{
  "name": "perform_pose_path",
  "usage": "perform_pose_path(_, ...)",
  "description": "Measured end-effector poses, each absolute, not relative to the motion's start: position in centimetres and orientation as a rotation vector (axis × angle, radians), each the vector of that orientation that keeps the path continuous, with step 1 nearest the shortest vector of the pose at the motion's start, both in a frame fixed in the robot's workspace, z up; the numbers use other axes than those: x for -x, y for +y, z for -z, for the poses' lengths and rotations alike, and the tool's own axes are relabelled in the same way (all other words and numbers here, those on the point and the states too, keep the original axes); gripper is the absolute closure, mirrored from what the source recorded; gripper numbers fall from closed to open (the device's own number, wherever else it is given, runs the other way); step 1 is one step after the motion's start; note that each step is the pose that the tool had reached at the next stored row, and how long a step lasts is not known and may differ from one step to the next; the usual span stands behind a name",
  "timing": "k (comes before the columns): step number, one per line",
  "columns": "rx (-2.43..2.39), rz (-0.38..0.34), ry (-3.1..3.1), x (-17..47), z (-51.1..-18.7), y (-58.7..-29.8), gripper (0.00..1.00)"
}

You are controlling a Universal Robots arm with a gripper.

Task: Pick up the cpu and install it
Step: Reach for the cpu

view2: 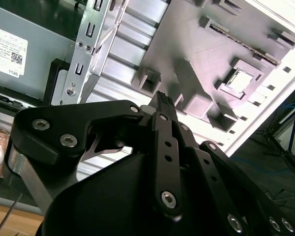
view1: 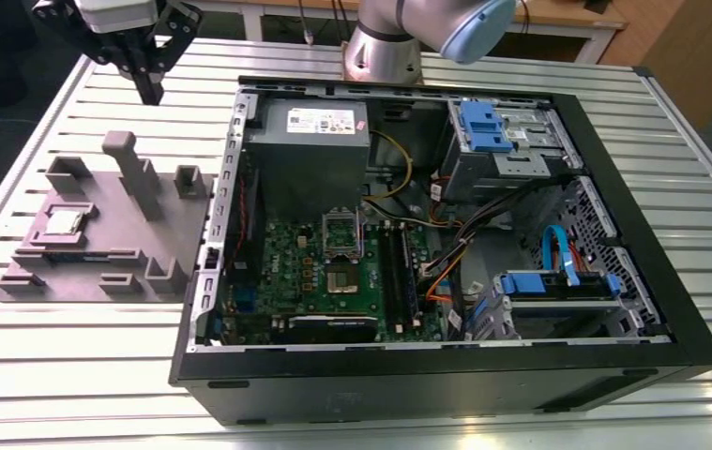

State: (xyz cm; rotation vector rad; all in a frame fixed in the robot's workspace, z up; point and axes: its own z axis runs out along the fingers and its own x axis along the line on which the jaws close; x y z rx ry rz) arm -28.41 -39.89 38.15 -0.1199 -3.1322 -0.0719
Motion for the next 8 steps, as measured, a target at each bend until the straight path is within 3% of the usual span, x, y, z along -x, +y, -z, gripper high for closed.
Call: perform_pose_path(8, 0.12, 0.072, -3.132, 28.55, -38.15, -39.9, 0.89)
